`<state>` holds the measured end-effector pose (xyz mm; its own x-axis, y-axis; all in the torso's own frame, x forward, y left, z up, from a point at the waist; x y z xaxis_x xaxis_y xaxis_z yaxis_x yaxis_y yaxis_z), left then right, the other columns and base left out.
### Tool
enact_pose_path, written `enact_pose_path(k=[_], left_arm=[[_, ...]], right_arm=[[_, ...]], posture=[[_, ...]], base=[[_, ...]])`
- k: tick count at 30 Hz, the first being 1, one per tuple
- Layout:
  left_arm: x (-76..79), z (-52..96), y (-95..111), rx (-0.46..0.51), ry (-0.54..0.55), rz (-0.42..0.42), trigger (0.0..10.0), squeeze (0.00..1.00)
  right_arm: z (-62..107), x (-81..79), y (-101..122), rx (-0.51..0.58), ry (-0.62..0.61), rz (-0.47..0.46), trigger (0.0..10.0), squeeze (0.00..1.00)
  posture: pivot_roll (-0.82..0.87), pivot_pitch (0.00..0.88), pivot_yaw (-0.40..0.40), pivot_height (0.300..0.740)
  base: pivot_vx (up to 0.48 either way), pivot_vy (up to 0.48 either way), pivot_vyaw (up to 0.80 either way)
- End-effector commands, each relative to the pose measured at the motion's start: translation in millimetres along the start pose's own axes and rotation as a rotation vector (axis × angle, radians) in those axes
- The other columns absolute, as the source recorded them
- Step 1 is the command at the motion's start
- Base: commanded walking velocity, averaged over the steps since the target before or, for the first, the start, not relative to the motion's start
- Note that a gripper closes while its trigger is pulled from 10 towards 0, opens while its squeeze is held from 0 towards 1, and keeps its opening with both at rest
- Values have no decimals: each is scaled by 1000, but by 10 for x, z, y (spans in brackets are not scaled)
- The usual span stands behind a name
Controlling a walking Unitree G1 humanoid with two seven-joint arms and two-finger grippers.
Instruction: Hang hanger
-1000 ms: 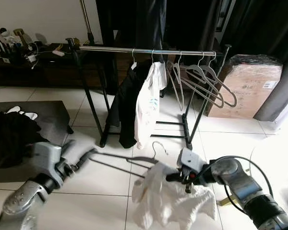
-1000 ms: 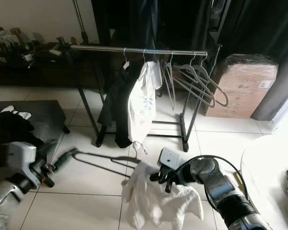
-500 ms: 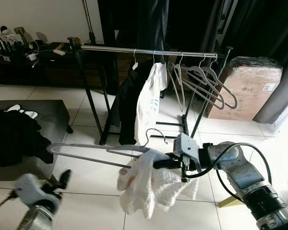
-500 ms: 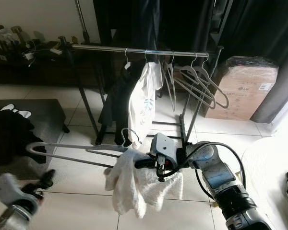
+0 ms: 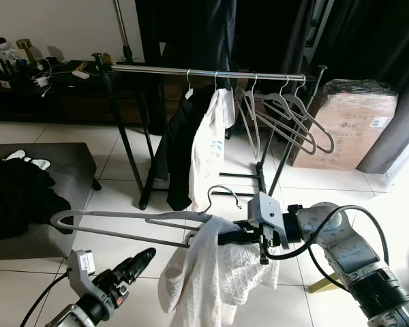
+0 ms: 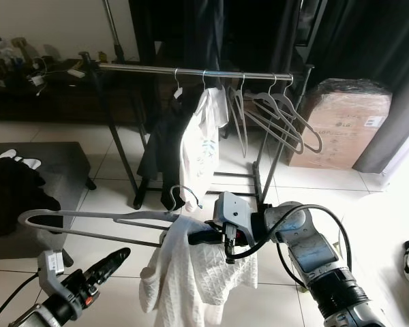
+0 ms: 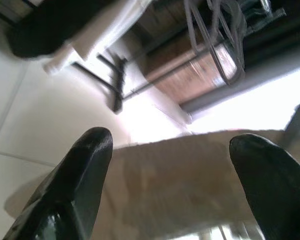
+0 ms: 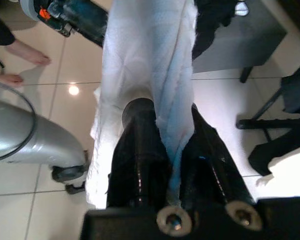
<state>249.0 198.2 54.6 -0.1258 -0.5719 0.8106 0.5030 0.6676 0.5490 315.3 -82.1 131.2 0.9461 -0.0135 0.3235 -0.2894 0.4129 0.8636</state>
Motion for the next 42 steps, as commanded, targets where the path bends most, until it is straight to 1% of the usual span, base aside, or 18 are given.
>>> enact_pose_path(k=[1,2,5,8,11,12,13,18,24,26,28,30,31,32,36,37,40,42], left_arm=[[-72,41,-94,-71,-4,28,10000,0],[-79,39,-83,-81,-5,25,10000,0],[-5,22,-53,-124,-55,7,10000,0],[62,12,-118,-224,-120,-24,10000,0],[45,11,-214,-312,-132,-57,10000,0],[45,11,-214,-312,-132,-57,10000,0],[13,0,-268,-367,-127,-79,10000,0],[-15,-55,-268,-388,-120,-85,10000,0],[-75,-138,-362,-436,-116,-74,10000,0],[-75,-138,-362,-436,-116,-74,10000,0],[-76,-159,-407,-469,-127,-73,10000,0],[-76,-159,-407,-469,-127,-73,10000,0],[-75,-162,-437,-497,-135,-82,10000,0],[-75,-162,-437,-497,-135,-82,10000,0],[-135,-153,-537,-597,-110,-175,10000,0],[-135,-153,-537,-597,-110,-175,10000,0],[-149,-159,-574,-630,-105,-221,10000,0],[-206,-163,-597,-643,-65,-261,10000,0]], right_arm=[[7,-46,102,34,45,26,0,0],[8,-56,114,34,56,28,0,0],[1,-99,135,35,95,32,0,0],[-11,-138,129,29,130,35,0,0],[-19,-187,152,36,168,35,0,0],[-19,-187,152,36,168,35,0,0],[-22,-238,176,39,201,40,0,0],[-28,-278,213,52,217,42,0,0],[-39,-314,252,67,231,46,0,0],[-39,-314,252,67,231,46,0,0],[-34,-313,272,70,231,51,0,0],[-34,-313,272,70,231,51,0,0],[-37,-315,283,71,232,53,0,0],[-37,-315,283,71,232,53,0,0],[-87,-312,303,74,231,57,0,0],[-87,-312,303,74,231,57,0,0],[-101,-314,309,77,230,55,0,0],[-106,-309,301,73,227,54,0,0]], posture=[[55,160,-46,740],[54,161,-46,740],[56,169,-45,740],[63,181,-48,740],[58,184,-46,740],[58,184,-46,740],[53,184,-42,740],[53,186,-40,740],[41,181,-36,740],[41,181,-36,740],[41,173,-35,740],[41,173,-35,740],[43,169,-34,740],[43,169,-34,740],[48,162,-32,740],[48,162,-32,740],[51,162,-33,740],[51,165,-33,740]], base=[[0,0,0],[0,0,0],[0,0,0],[0,0,0],[0,0,0],[0,0,0],[0,0,0],[0,0,0],[0,0,0],[0,0,0],[0,0,0],[0,0,0],[0,0,0],[0,0,0],[0,0,0],[0,0,0],[0,0,0],[0,0,0]])
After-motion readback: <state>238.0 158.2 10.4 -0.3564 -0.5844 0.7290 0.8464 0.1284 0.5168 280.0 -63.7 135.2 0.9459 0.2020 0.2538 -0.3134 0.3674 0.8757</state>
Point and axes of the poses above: a point about 5 cm out from each wrist's last joint towards the gripper, its own z axis pointing back from the gripper into the wrist, its own y axis along the axis of the wrist's last joint, x = y × z, the point moved 4 cm from there along -z, pointing out of the wrist towards the gripper, and after that the axes turned 10 degrees about z, right-handed, at the moved point
